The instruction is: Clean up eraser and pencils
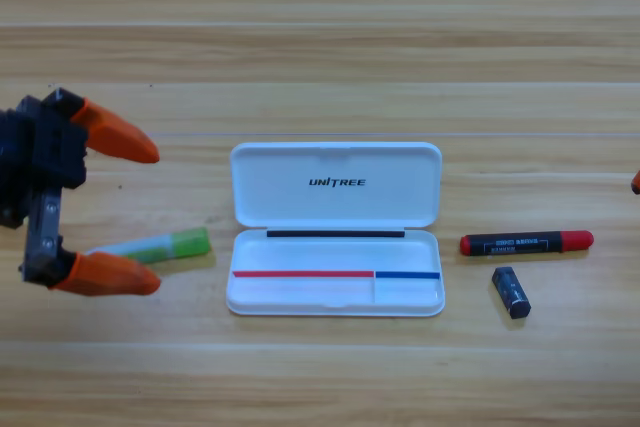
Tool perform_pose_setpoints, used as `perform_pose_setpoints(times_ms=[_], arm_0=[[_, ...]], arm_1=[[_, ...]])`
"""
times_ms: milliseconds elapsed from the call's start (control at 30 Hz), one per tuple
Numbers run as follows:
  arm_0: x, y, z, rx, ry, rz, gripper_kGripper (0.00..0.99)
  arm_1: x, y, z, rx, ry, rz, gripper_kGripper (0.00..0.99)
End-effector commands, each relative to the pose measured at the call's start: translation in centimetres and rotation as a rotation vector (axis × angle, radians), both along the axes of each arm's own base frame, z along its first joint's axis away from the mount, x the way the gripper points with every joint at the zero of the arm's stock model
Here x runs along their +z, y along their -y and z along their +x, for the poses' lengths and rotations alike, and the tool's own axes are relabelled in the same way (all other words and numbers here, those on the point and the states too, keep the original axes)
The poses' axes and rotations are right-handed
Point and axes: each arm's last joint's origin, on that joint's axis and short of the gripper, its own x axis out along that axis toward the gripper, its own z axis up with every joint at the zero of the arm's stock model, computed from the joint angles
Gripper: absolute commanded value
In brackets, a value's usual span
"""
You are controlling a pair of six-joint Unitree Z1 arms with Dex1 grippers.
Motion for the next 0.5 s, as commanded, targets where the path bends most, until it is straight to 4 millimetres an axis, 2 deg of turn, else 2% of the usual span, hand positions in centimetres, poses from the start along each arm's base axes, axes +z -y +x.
perform_pose_setpoints(times_ms=[33,333,433,500], arm_0=[[-0.2,0.4,-0.1,-0.017,-0.005,0.035,0.99],[0.0,0.3,-0.1,-0.008,-0.006,0.055,0.99],[0.8,0.3,0.2,0.022,0.019,0.082,0.99],[1.7,0.8,1.0,0.047,0.032,0.138,0.989]], arm_1=[[-2.1,-1.0,0.2,0.039,-0.063,-0.065,0.989],[-2.3,-0.4,-0.2,0.032,-0.069,-0.064,0.989],[-2.5,-0.4,-0.1,0.007,-0.069,-0.081,0.989],[-2.7,-0.4,0.1,-0.037,-0.061,-0.103,0.989]])
